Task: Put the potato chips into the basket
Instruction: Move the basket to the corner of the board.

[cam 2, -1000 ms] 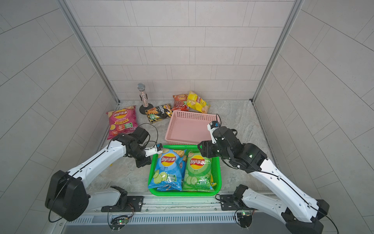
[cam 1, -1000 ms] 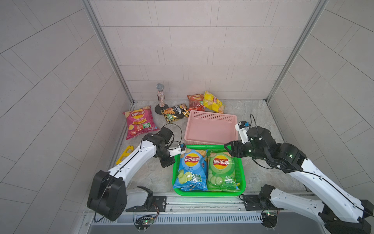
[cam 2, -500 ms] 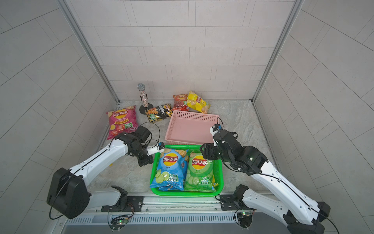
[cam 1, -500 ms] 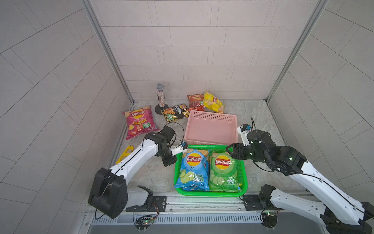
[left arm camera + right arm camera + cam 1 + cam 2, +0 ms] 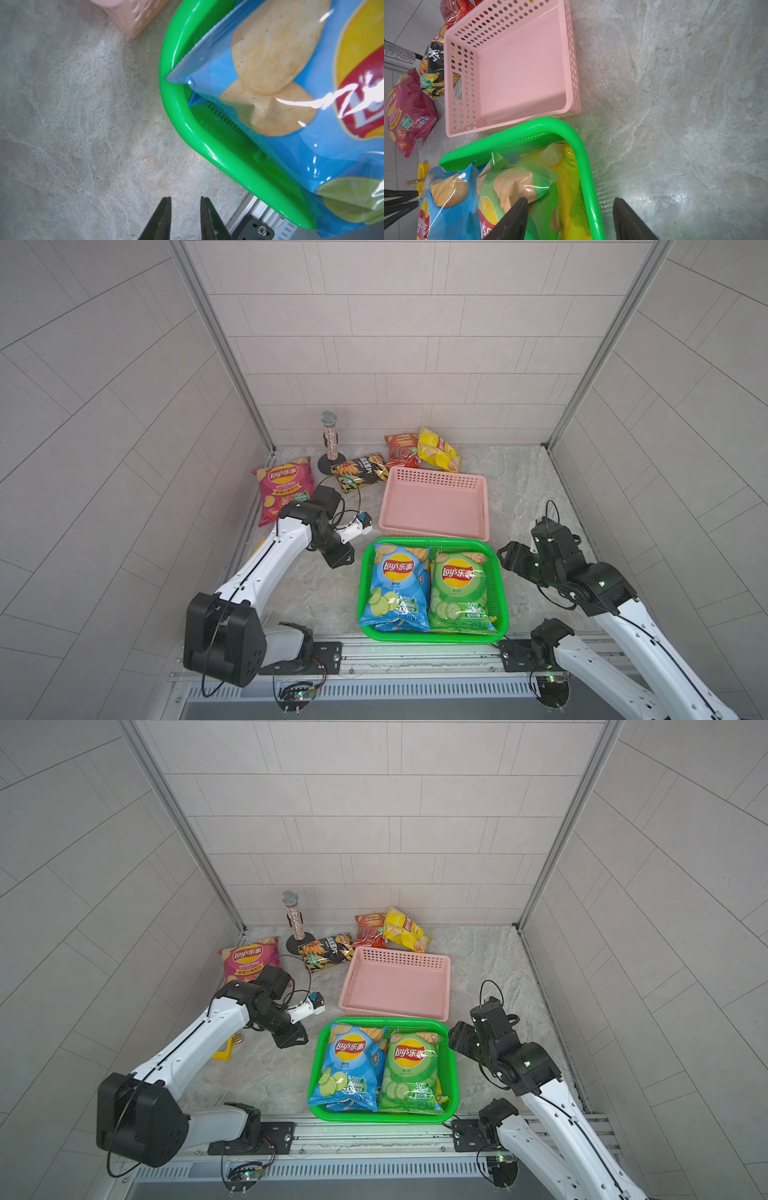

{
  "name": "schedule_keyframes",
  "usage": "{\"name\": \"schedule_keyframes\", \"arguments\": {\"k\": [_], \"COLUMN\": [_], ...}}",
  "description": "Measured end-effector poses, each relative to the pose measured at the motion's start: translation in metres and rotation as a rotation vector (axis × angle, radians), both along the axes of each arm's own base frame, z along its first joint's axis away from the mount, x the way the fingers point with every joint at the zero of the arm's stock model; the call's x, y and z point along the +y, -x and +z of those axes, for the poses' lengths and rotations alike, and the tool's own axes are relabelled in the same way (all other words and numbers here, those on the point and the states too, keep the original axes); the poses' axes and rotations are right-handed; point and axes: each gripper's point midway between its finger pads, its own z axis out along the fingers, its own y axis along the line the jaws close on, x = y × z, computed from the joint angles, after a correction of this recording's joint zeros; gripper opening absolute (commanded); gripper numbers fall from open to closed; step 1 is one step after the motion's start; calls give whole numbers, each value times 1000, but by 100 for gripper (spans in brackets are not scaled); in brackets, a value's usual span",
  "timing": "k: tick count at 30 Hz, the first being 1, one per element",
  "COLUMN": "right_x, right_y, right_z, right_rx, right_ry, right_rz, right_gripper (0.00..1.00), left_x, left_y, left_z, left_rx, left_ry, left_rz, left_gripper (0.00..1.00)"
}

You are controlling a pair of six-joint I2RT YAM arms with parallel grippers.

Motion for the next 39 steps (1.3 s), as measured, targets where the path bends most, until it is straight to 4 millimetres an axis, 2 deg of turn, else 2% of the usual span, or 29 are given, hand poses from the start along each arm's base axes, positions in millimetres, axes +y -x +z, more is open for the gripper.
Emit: {"name": "schedule_keyframes", "arguments": {"k": [8,16,19,31,35,39], "right_x": [8,9,10,15,6,0], "right_y": [10,15,14,5,-2,-6], "right_z": [-55,-84,-86,-83,-82,-81], "right_rx": [141,181,174,135,126,123], "right_ry": [-15,-21,-23,4,25,32], "right_rz": [13,19,20,92,54,36], "right_gripper": [69,62,56,15,8,8], "left_x": [5,8,9,10,11,12], "left_y": [-15,-31,-33,-36,-37,-38], "left_z": [5,11,13,9,9,8], "left_rx": [14,-44,-56,-63,-63,-66], "left_ry": [30,30,34,25,22,16], "left_rz": [188,294,305,318,324,332], "left_gripper": [32,32,32,32,32,32]}}
